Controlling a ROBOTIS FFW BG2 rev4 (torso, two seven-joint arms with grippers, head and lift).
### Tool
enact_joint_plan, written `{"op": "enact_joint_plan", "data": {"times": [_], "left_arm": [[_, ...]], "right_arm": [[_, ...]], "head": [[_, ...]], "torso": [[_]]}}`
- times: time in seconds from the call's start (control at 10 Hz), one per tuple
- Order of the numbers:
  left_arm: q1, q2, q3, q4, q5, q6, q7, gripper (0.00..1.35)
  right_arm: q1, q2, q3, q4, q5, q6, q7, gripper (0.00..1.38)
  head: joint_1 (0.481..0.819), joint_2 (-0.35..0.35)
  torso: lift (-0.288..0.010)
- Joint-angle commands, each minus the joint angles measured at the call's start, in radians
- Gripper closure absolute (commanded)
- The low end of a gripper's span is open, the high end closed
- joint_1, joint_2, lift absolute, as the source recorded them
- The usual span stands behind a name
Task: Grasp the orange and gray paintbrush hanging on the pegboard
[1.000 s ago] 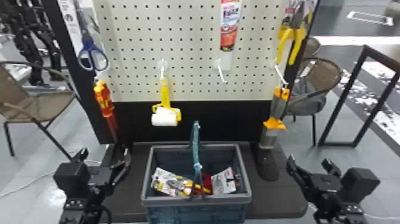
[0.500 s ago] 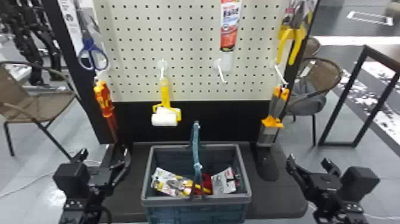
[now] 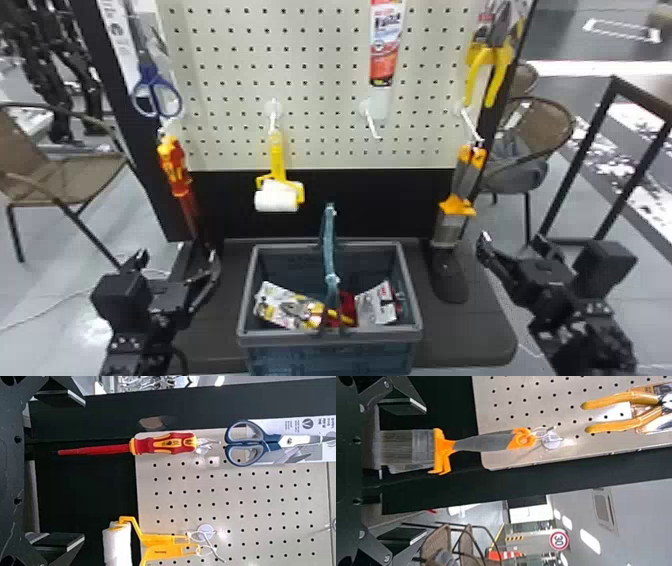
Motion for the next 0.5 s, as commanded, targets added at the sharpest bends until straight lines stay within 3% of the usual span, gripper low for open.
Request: {"op": "enact_joint_plan", "data": {"times": [0.0,0.4], "left_arm": [[0.000,0.000,0.000,0.000,0.000,0.000,0.000,0.12],[0.000,-0.001,-0.001,0.000,0.002,-0.001,0.000,0.12]], "right_arm": [[-0.041,-0.021,-0.003,0.008,-0.007,0.034,0.032,0.21],[-0.180,-0.070,-0.016,0.127,-0.011,0.066,0.252,0.21]], "head": [[0.549,0.000],[0.549,0.000]], "torso": [[-0.100],[-0.100]]}}
